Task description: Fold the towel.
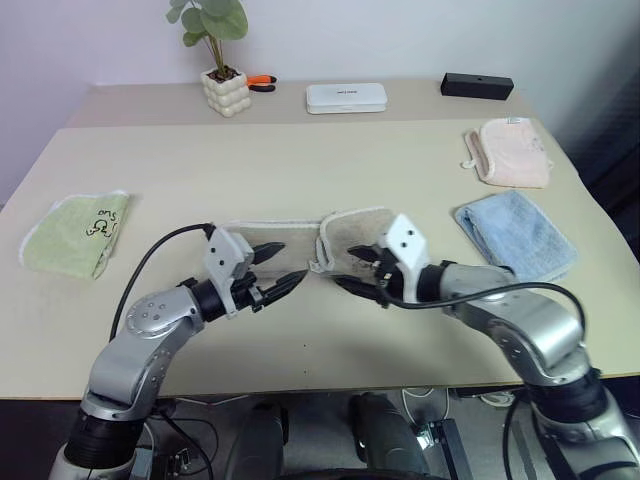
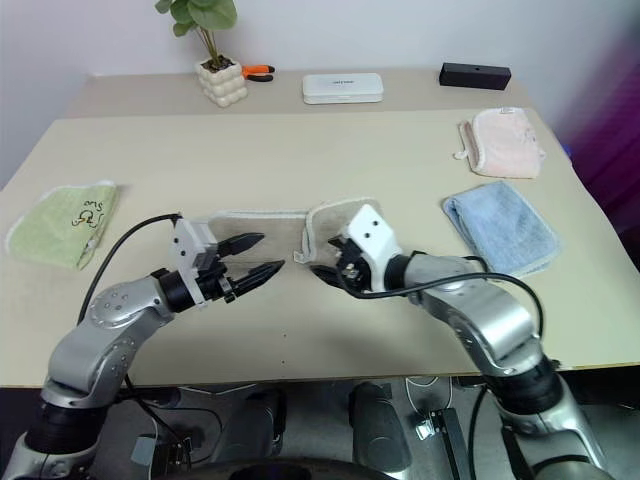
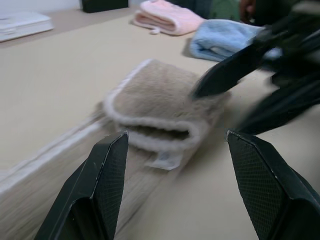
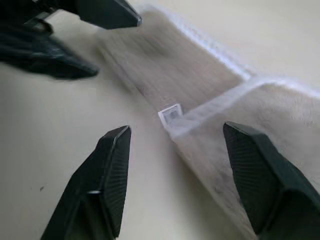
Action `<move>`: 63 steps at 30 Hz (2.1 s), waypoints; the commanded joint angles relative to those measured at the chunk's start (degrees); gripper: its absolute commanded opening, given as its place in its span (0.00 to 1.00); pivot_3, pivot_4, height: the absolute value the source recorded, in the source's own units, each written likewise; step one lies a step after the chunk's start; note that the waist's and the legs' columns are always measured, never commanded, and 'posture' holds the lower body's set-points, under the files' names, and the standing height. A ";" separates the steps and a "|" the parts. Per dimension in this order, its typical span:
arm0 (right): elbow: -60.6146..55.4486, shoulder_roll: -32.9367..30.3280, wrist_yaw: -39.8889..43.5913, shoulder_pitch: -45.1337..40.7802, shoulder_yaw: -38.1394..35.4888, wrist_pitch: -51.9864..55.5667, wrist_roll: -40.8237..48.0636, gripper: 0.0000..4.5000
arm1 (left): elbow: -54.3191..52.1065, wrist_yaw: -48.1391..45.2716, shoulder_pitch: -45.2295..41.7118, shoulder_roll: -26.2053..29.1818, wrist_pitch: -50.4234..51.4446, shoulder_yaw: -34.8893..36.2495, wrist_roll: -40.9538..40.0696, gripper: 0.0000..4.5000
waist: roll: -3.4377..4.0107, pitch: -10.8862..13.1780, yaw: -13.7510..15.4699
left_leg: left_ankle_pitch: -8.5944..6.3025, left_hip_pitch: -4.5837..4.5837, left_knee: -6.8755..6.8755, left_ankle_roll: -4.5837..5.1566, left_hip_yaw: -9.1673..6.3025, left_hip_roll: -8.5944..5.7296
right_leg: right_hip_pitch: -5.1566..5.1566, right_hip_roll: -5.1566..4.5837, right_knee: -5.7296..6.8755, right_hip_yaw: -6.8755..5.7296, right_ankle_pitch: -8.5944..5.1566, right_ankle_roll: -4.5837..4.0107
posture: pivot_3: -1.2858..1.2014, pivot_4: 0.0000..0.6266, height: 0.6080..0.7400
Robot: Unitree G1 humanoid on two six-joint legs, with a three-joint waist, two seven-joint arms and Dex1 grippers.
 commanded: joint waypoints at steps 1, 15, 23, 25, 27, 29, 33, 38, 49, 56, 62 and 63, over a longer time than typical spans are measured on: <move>0.57 1.77 -0.22 -1.51 -7.66 -0.43 3.78 0.60 | -1.54 0.87 1.17 0.53 0.46 3.55 -1.47 0.72 | -0.01 0.01 -0.20 | 0.00 0.01 0.00 0.00 0.00 0.01 | 0.00 0.00 0.01 0.00 0.00 -0.02 | 0.52 0.24 0.98; 40.82 12.40 -0.77 -9.98 6.19 -23.74 -19.82 0.01 | -2.52 8.46 9.69 -3.84 2.91 7.51 -2.25 0.72 | 0.01 0.02 -0.03 | 0.00 0.01 -0.05 -0.01 0.02 0.02 | -0.04 0.00 0.05 0.01 0.03 -0.03 | 0.52 0.24 0.98; 36.47 12.71 2.99 -11.78 0.82 -26.99 -17.44 0.13 | -7.49 16.94 15.27 -8.98 9.40 13.37 -9.47 0.77 | -0.09 -0.05 -0.15 | 0.00 0.09 0.01 -0.01 0.01 0.01 | 0.05 -0.02 0.09 0.00 0.03 -0.03 | 0.52 0.24 0.98; 32.01 10.98 6.58 -13.03 -0.17 -27.51 -15.88 0.30 | -8.32 20.75 16.12 -11.44 13.08 15.95 -14.84 0.91 | -0.02 0.01 -0.14 | 0.00 0.07 0.01 -0.01 0.01 0.01 | 0.04 -0.02 0.09 0.01 0.03 -0.03 | 0.52 0.24 0.98; 26.74 9.06 10.29 -14.07 -0.55 -27.05 -14.05 0.52 | -8.67 25.23 16.85 -13.63 17.91 17.84 -20.59 1.00 | -0.02 0.02 -0.16 | 0.00 0.05 0.02 -0.01 0.00 0.00 | 0.02 -0.03 0.09 0.00 0.03 -0.02 | 0.52 0.24 0.98; 21.47 7.19 13.44 -14.41 -0.19 -25.85 -12.52 0.74 | -7.93 31.05 16.67 -16.30 22.53 19.27 -27.04 1.00 | -0.04 0.00 -0.19 | 0.00 0.06 0.01 -0.01 -0.03 0.01 | 0.02 -0.03 0.10 -0.01 0.03 -0.02 | 0.52 0.24 0.98; 16.22 6.13 15.08 -13.40 1.07 -25.01 -12.28 0.99 | -3.87 43.12 12.16 -19.91 27.53 21.64 -33.73 1.00 | -0.08 -0.07 0.11 | 0.00 0.16 0.02 -0.01 -0.10 0.01 | 0.15 -0.02 0.10 -0.08 0.03 -0.01 | 0.52 0.24 0.98; 12.41 6.27 16.00 -10.64 2.56 -24.29 -12.07 0.99 | 2.24 53.06 4.13 -22.50 27.68 23.67 -39.40 1.00 | -0.04 -0.09 1.12 | 0.02 0.22 0.12 -0.03 -0.09 -0.06 | 0.26 -0.05 0.09 -0.08 0.03 -0.03 | 0.52 0.24 0.98; 6.48 5.88 14.88 -6.30 5.23 -22.30 -13.18 1.00 | 16.27 57.14 -10.41 -23.91 24.60 22.38 -38.97 0.24 | -0.04 -0.10 1.64 | 0.04 0.14 0.06 -0.09 -0.10 -0.10 | 0.24 -0.05 -0.05 -0.08 0.04 -0.03 | 0.52 0.24 0.98; 4.18 4.48 13.92 -4.24 4.20 -19.74 -13.20 1.00 | 12.76 51.17 -11.42 -19.58 16.39 26.23 -36.77 0.01 | -0.10 -0.06 1.29 | 0.05 0.07 0.01 -0.10 -0.09 -0.10 | 0.20 -0.06 -0.21 -0.09 0.05 -0.05 | 0.52 0.24 0.98; 4.45 0.78 14.12 -0.09 1.78 -18.25 -12.71 1.00 | 8.64 39.98 -11.33 -5.07 15.19 26.34 -32.71 0.01 | -0.15 -0.03 1.32 | 0.05 0.02 -0.08 -0.11 -0.09 -0.05 | 0.09 -0.01 -0.25 -0.09 0.07 -0.09 | 0.52 0.24 0.98; 4.60 0.34 14.25 0.48 1.56 -18.43 -12.74 1.00 | 7.98 38.00 -11.30 -3.45 15.06 25.63 -32.18 0.01 | -0.14 -0.03 1.45 | 0.05 0.00 -0.08 -0.11 -0.08 -0.05 | 0.11 -0.01 -0.33 -0.09 0.06 -0.11 | 0.52 0.24 0.98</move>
